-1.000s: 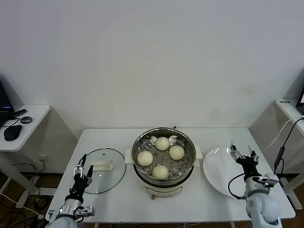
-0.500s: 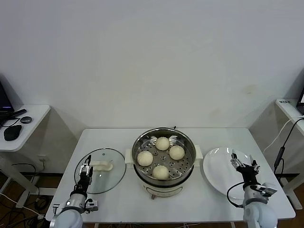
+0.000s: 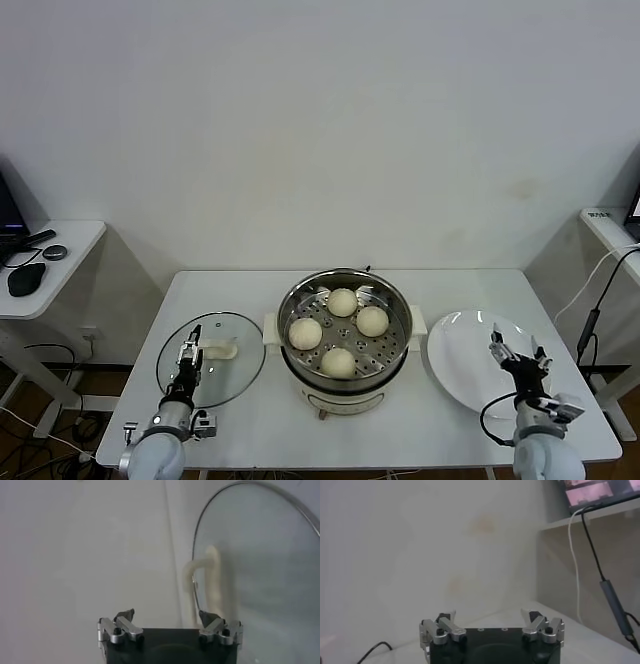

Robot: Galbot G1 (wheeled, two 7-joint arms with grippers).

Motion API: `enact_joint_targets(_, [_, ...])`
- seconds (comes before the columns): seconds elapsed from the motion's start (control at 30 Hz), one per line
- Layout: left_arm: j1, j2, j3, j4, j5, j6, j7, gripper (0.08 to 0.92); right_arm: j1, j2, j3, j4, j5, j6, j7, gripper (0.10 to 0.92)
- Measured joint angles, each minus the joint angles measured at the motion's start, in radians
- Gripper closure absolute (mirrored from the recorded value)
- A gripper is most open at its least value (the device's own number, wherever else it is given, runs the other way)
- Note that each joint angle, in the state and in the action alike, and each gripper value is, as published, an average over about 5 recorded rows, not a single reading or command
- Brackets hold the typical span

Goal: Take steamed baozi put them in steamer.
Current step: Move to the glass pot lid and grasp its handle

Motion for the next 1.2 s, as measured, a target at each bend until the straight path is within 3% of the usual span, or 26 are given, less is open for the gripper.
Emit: enact_joint_targets(1.2, [-0.160, -0.037, 0.006, 0.196, -0.024, 0.036, -0.067, 0.177, -0.056, 0.011, 0.006, 0.008, -0.014, 0.045, -0.002, 0.203])
